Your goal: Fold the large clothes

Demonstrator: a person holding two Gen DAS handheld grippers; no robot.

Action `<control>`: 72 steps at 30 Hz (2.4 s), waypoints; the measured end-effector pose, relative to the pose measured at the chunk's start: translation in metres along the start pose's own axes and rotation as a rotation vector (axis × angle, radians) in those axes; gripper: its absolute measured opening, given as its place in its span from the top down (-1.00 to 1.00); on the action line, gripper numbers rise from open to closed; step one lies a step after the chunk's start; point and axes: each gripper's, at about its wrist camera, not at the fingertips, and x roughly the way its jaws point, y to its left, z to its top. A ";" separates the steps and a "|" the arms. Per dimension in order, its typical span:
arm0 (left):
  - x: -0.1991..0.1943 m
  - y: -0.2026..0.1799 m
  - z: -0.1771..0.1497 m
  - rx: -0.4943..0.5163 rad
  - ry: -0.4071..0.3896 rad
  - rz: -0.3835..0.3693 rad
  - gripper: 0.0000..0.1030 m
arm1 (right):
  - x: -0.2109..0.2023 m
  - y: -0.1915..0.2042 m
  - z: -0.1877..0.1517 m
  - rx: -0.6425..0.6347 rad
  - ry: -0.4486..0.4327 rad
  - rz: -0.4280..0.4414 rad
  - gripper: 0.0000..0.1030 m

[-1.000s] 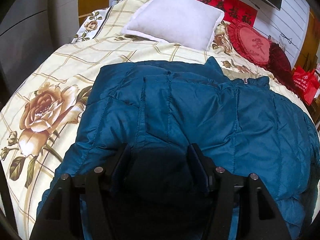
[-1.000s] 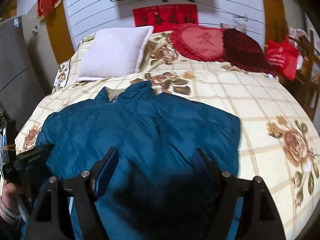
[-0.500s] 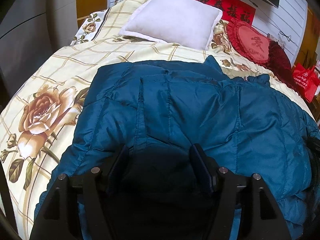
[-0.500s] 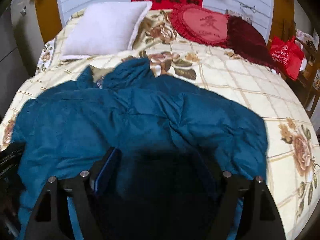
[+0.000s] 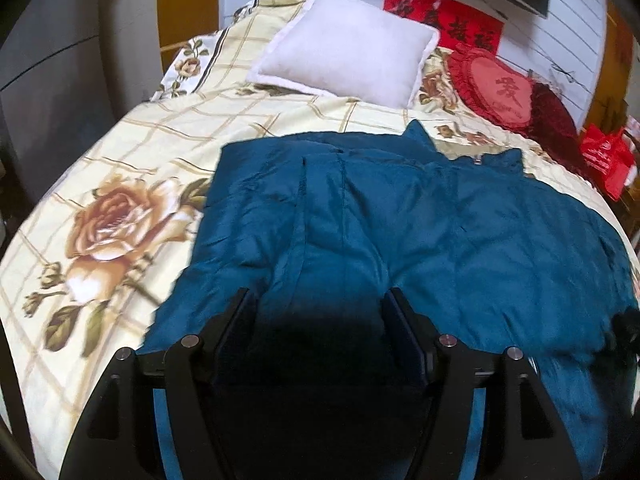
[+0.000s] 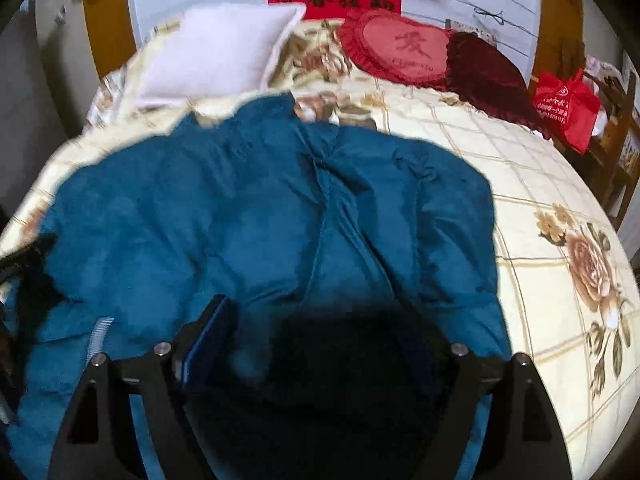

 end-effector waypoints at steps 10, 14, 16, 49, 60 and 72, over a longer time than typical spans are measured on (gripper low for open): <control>-0.077 0.018 -0.041 0.060 -0.036 0.006 0.04 | -0.062 -0.010 -0.047 0.033 0.028 0.024 -0.64; -0.103 0.024 -0.058 0.074 -0.051 0.015 0.04 | -0.080 -0.007 -0.066 0.023 0.036 0.043 -0.64; -0.113 0.028 -0.067 0.079 -0.053 0.021 0.04 | -0.087 -0.005 -0.075 0.015 0.048 0.046 -0.64; -0.172 0.072 -0.169 0.076 -0.019 0.076 0.04 | -0.160 0.025 -0.186 -0.084 0.143 0.104 -0.65; -0.182 0.096 -0.186 0.034 0.001 0.074 0.04 | -0.169 0.028 -0.200 -0.065 0.158 0.103 -0.65; -0.187 0.100 -0.197 0.035 0.008 0.082 0.04 | -0.171 0.040 -0.211 -0.100 0.176 0.102 -0.66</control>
